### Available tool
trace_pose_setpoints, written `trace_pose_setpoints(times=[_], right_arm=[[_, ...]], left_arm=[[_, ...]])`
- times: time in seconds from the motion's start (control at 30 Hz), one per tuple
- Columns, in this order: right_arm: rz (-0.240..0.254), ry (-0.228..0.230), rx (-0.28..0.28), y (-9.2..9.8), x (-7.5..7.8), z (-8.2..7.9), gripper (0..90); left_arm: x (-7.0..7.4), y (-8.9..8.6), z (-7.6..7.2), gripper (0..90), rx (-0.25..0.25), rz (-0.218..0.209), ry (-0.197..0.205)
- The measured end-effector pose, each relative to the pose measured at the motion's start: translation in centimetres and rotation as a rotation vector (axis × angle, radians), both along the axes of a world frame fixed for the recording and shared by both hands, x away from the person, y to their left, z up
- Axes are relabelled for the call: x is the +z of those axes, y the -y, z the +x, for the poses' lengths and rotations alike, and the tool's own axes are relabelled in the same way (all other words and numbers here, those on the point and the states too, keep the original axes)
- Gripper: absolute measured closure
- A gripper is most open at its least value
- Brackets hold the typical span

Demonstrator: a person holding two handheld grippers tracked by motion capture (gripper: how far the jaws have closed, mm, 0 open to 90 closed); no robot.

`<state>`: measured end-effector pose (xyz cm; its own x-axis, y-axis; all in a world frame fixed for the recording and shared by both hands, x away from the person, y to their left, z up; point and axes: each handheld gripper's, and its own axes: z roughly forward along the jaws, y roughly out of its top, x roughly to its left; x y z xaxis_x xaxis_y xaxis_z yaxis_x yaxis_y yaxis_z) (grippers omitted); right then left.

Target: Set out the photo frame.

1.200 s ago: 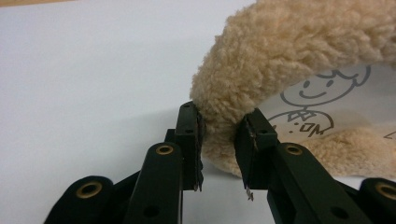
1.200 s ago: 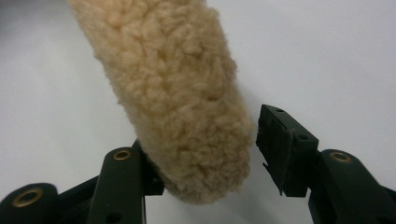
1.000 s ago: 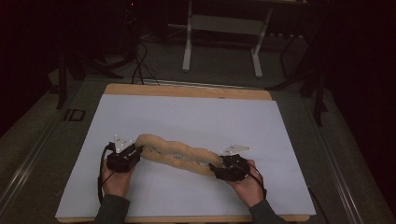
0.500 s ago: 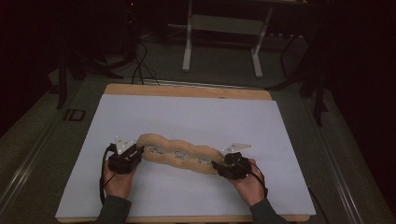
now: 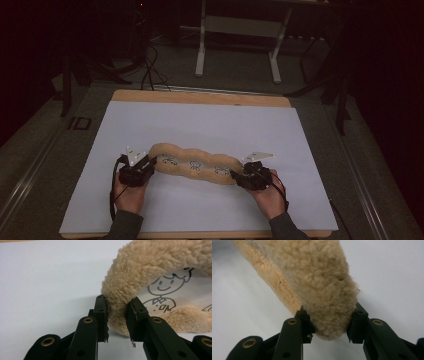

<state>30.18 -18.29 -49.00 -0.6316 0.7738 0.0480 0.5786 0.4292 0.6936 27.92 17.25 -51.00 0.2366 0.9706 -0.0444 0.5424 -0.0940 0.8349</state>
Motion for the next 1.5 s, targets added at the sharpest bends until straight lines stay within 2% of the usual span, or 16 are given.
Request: trace_pose_setpoints(times=[0.3, 0.4, 0.77, 0.87, 1.03, 1.2, 1.27, 1.5], right_arm=[[0.01, 0.021, -0.046, 0.9, 0.3, 0.9, 61.0], [0.043, 0.032, -0.071, 1.6, 0.6, 1.7, 59.5], [0.09, 0.036, -0.095, 2.4, 0.0, 3.0, 57.8], [0.095, 0.025, -0.1, 2.6, -0.2, 3.1, 57.8], [0.119, 0.014, -0.112, 2.8, -0.4, 3.2, 58.1], [0.152, -0.001, -0.134, 3.0, -0.7, 3.8, 59.0], [0.17, -0.014, -0.134, 3.1, -0.7, 4.0, 58.9], [0.187, -0.022, -0.137, 3.3, -0.9, 4.1, 58.1]], left_arm=[[0.1, 1.2, 0.1, 73.2, -0.004, 0.015, -0.001], [0.1, 1.6, 0.1, 73.1, -0.004, 0.013, -0.004], [0.1, 2.3, 0.0, 72.8, 0.006, 0.021, -0.005], [0.1, 2.1, 0.2, 72.7, -0.017, 0.019, 0.004], [0.1, 1.6, 1.0, 72.2, -0.052, 0.002, -0.004], [-0.1, 1.1, 1.7, 71.5, -0.069, -0.045, 0.001], [-0.1, 1.0, 1.7, 71.4, -0.074, -0.044, 0.001], [0.0, 1.2, 1.4, 71.1, -0.076, -0.036, -0.01]])
